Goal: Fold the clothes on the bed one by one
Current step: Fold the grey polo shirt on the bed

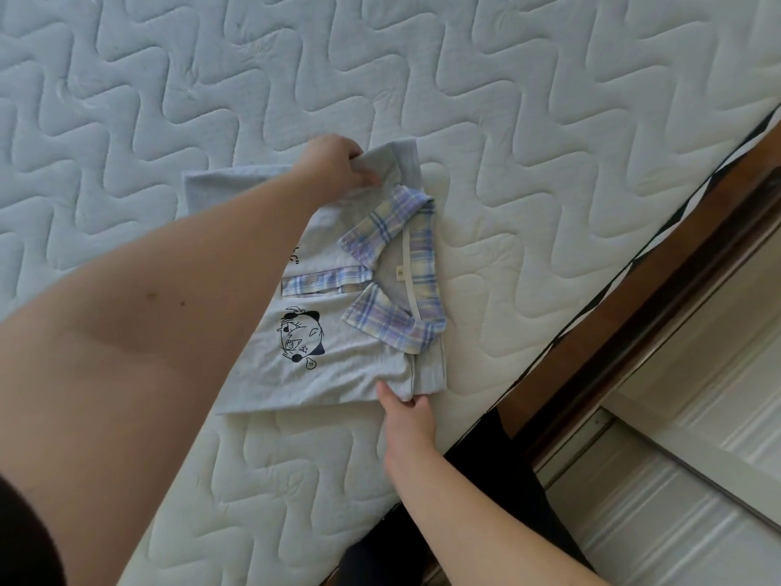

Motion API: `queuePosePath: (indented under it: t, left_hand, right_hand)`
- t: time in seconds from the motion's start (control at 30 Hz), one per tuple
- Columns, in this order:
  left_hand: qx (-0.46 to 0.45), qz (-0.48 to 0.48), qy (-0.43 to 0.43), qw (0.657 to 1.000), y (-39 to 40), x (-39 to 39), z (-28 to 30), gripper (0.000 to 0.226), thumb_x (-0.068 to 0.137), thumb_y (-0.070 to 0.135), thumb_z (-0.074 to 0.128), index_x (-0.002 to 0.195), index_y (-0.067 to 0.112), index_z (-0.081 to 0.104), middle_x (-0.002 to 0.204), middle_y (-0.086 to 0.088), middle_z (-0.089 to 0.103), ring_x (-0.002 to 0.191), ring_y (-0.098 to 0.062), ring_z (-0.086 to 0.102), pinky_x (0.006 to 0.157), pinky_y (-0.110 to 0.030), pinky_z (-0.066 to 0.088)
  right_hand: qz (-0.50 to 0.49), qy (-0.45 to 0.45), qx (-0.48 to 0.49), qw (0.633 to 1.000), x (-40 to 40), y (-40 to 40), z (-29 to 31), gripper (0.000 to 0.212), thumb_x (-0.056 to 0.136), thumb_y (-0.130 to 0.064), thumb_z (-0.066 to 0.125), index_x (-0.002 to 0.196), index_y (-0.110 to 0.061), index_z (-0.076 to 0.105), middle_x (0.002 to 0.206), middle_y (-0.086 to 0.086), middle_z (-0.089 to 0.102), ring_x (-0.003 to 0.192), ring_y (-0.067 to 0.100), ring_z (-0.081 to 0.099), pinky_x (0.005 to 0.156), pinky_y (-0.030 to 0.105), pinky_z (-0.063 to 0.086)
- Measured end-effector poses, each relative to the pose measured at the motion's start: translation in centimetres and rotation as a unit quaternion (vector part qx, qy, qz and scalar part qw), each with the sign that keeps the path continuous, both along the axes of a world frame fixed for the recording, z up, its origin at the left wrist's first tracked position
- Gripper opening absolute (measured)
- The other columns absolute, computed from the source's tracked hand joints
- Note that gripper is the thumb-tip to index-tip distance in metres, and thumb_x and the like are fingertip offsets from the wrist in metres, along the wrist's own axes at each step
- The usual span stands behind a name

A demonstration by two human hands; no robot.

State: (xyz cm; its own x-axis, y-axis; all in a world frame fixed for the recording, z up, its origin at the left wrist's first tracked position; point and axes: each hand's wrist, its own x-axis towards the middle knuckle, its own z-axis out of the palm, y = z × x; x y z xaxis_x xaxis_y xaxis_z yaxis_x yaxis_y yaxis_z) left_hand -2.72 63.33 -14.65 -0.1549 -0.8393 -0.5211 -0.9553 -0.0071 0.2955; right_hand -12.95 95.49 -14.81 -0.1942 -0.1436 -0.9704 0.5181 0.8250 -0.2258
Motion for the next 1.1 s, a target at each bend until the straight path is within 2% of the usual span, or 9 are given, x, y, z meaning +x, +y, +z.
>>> queuePosePath:
  t: [0.07,0.23,0.4,0.47,0.67,0.8,0.9,1.0,1.1]
  left_hand:
    - [0.009,-0.021,-0.004,1.000,0.3,0.2,0.4,0.034,0.085,0.045,0.070,0.086,0.011,0.065,0.071,-0.002,0.054,0.073,-0.023,0.051,0.058,-0.031,0.033]
    - [-0.041,-0.008,0.031,0.999,2.0,0.7,1.2,0.022,0.091,0.038,0.063,0.089,0.017,0.056,0.099,-0.007,0.051,0.089,-0.023,0.048,0.075,-0.035,0.040]
    - [-0.072,0.072,0.094,0.990,5.4,2.7,3.5,0.022,0.096,0.033,0.057,0.087,0.015,0.047,0.077,-0.002,0.052,0.073,-0.023,0.048,0.063,-0.032,0.030]
    - [-0.079,0.090,0.107,0.987,7.1,3.9,5.0,0.022,0.096,0.033,0.056,0.085,0.014,0.052,0.071,0.001,0.052,0.067,-0.021,0.048,0.059,-0.033,0.031]
    - [-0.090,0.191,0.150,0.966,12.2,6.6,10.0,0.028,0.094,0.033,0.059,0.074,0.013,0.059,0.061,0.006,0.051,0.058,-0.012,0.046,0.055,-0.030,0.035]
    - [-0.097,0.345,0.233,0.904,15.8,8.2,14.2,0.031,0.082,0.049,0.062,0.073,0.020,0.064,0.061,0.010,0.058,0.058,-0.009,0.053,0.058,-0.029,0.044]
    - [-0.089,0.427,0.333,0.836,19.6,9.2,18.7,0.020,0.075,0.051,0.066,0.075,0.033,0.072,0.072,0.012,0.071,0.067,-0.002,0.066,0.060,-0.019,0.052]
    - [-0.069,0.488,0.423,0.760,24.0,9.9,22.9,0.018,0.075,0.043,0.072,0.079,0.026,0.077,0.089,-0.001,0.076,0.086,-0.019,0.072,0.076,-0.036,0.058]
    - [-0.068,0.532,0.487,0.690,28.2,9.7,26.5,0.007,0.077,0.033,0.078,0.082,0.029,0.080,0.092,0.001,0.076,0.088,-0.017,0.072,0.071,-0.029,0.058]
  right_hand:
    - [0.007,0.018,0.003,1.000,0.2,-0.3,-0.2,0.015,0.085,-0.022,0.076,0.092,-0.023,0.062,0.094,-0.008,0.066,0.084,0.000,0.057,0.069,0.017,0.041]
    - [0.024,0.086,-0.012,0.996,0.9,-1.6,0.2,0.021,0.092,-0.032,0.066,0.081,-0.019,0.055,0.082,-0.005,0.062,0.073,0.005,0.057,0.058,0.017,0.039]
    - [-0.008,0.103,-0.116,0.988,-0.3,-4.0,1.9,0.007,0.096,-0.022,0.061,0.098,-0.016,0.061,0.106,0.006,0.069,0.104,0.024,0.066,0.098,0.043,0.050]
    - [-0.009,0.108,-0.154,0.982,-1.7,-4.9,2.8,0.016,0.096,-0.021,0.061,0.110,-0.012,0.063,0.110,0.007,0.071,0.107,0.023,0.066,0.102,0.045,0.048]
    - [-0.010,0.026,-0.190,0.981,-6.4,-8.0,6.9,0.012,0.098,-0.029,0.057,0.095,-0.021,0.065,0.090,-0.002,0.074,0.087,0.016,0.069,0.079,0.032,0.053]
    - [0.016,-0.008,-0.246,0.969,-8.5,-8.9,10.5,0.021,0.100,-0.030,0.052,0.105,-0.013,0.064,0.096,0.000,0.076,0.091,0.012,0.072,0.076,0.026,0.056]
    - [0.071,-0.002,-0.282,0.957,-9.2,-8.2,14.3,0.027,0.101,-0.035,0.049,0.118,-0.017,0.060,0.109,-0.003,0.074,0.102,0.011,0.069,0.087,0.030,0.054]
    - [0.163,0.061,-0.333,0.927,-9.8,-7.6,19.0,0.022,0.100,-0.039,0.049,0.108,-0.025,0.064,0.105,-0.008,0.074,0.102,0.009,0.069,0.091,0.034,0.051]
    - [0.280,0.174,-0.386,0.861,-10.2,-7.1,24.3,0.032,0.096,-0.049,0.051,0.097,-0.020,0.064,0.098,0.004,0.073,0.092,0.014,0.069,0.086,0.041,0.053]
